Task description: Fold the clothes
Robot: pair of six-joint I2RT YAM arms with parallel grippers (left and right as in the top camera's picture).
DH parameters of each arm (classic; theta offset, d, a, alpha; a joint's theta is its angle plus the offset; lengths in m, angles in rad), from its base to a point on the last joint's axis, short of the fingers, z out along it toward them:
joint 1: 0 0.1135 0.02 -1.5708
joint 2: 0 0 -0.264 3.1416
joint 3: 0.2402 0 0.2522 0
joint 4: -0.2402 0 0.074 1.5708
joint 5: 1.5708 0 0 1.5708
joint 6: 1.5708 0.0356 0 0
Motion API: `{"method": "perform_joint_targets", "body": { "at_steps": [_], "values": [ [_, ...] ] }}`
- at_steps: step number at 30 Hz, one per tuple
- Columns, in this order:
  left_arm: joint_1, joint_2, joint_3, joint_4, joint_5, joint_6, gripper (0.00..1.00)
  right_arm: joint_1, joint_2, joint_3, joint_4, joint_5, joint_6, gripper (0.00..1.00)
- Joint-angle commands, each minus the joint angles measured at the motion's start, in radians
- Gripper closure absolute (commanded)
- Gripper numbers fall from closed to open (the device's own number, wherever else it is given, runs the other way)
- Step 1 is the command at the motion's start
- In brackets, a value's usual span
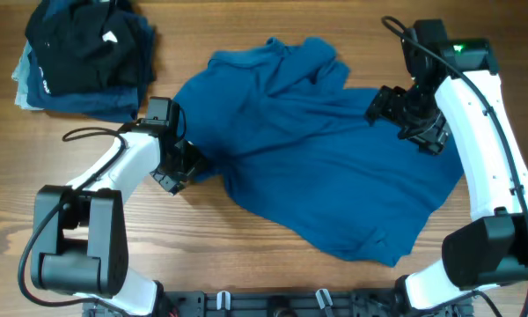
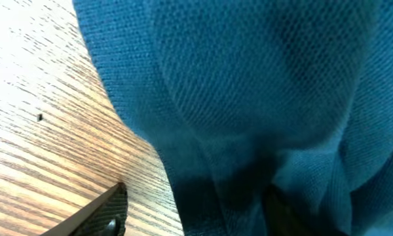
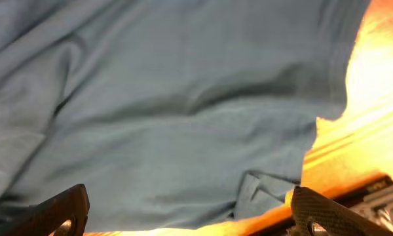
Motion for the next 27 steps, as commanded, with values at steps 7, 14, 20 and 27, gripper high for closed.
{"method": "perform_joint_targets", "body": {
  "at_steps": [7,14,20,27],
  "values": [
    [-0.003,0.058,-0.018,0.015,-0.003,-0.009,0.44,-0.002,-0.299,-0.117,-0.1,0.048,0.155,0.0],
    [-0.003,0.058,-0.018,0.015,-0.003,-0.008,0.45,-0.002,-0.546,-0.472,-0.077,0.01,0.238,0.0],
    [-0.003,0.058,-0.018,0.015,-0.003,-0.008,0.45,-0.002,-0.554,-0.643,-0.006,-0.121,0.219,0.0],
    [-0.003,0.058,-0.018,0.015,0.0,-0.008,0.44,-0.002,-0.554,-0.872,0.145,-0.214,0.217,0.0]
  ]
}}
